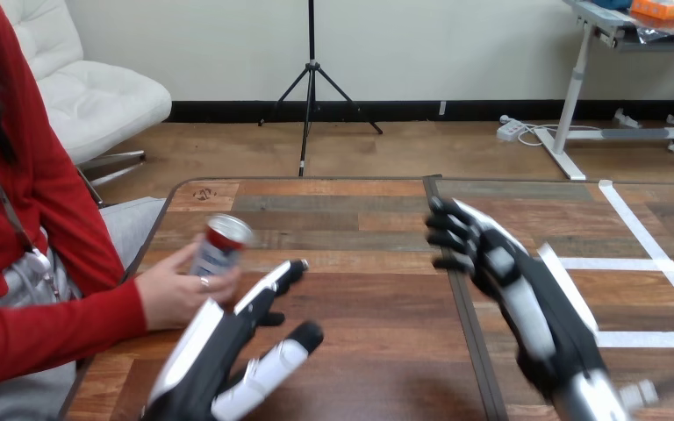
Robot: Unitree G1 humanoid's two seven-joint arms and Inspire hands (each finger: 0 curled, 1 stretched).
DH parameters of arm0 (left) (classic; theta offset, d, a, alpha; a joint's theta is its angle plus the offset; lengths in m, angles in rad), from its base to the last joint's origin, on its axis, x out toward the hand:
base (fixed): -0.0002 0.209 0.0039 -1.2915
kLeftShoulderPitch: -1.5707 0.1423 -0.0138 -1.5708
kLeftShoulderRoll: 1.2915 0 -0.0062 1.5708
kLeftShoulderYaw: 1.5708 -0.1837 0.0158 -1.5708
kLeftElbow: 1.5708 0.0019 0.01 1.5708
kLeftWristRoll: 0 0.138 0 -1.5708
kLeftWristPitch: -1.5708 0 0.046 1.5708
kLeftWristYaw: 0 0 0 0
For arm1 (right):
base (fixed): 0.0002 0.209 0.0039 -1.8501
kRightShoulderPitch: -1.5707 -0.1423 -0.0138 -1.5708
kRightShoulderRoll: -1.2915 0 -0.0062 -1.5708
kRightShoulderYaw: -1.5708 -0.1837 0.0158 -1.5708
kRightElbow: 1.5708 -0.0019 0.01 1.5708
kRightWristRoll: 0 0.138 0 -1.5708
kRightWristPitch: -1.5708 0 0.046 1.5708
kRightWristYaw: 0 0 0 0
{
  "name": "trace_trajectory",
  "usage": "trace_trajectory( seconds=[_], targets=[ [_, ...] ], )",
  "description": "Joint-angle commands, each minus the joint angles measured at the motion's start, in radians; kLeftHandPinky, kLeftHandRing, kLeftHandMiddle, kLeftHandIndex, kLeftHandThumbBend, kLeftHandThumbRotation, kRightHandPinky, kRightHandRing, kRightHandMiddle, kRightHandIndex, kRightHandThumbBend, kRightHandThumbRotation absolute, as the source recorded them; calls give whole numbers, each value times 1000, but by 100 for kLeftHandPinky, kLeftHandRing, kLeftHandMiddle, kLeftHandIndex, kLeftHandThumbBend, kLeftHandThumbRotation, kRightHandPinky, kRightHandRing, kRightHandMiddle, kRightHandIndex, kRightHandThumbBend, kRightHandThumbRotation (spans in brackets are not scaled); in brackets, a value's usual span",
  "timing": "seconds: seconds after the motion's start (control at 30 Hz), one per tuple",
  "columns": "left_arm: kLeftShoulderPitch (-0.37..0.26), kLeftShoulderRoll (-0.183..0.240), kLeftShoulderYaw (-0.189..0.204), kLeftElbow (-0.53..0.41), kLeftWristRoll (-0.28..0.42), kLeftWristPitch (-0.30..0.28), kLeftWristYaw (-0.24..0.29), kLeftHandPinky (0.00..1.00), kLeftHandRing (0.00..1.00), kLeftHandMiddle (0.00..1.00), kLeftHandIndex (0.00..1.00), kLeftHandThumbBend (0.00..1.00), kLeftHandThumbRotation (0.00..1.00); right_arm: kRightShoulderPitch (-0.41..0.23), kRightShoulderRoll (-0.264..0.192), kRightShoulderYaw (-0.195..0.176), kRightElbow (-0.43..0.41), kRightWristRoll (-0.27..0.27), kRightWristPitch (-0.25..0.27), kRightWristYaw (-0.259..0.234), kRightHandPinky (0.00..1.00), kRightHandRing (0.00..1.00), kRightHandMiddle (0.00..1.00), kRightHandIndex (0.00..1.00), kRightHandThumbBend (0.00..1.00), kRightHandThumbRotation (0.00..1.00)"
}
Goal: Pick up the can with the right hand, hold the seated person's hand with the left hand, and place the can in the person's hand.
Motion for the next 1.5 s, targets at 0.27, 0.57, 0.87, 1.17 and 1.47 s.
trace_trajectory(
  seconds=[0.27,0.57,0.87,1.17,1.47],
  targets=[
    [81,-28,1,-61,-177,-149,-55,79,84,86,86,54,100,171,82,10,-27,75,-169,52,78,82,85,85,91,100],
    [141,-32,3,-129,-276,-157,-113,80,85,86,86,49,100,254,119,25,-49,77,-174,55,79,81,84,84,90,100],
    [144,-68,11,-207,-313,-145,-111,79,82,83,84,51,100,289,157,34,-1,89,-175,71,80,81,83,84,91,100],
    [128,-89,11,-198,-306,-153,-112,76,80,80,81,46,100,285,162,20,2,116,-156,79,79,79,82,83,91,100],
    [121,-101,6,-182,-312,-156,-129,75,79,79,80,46,100,277,160,11,5,137,-163,88,75,76,81,82,90,100]
  ],
)
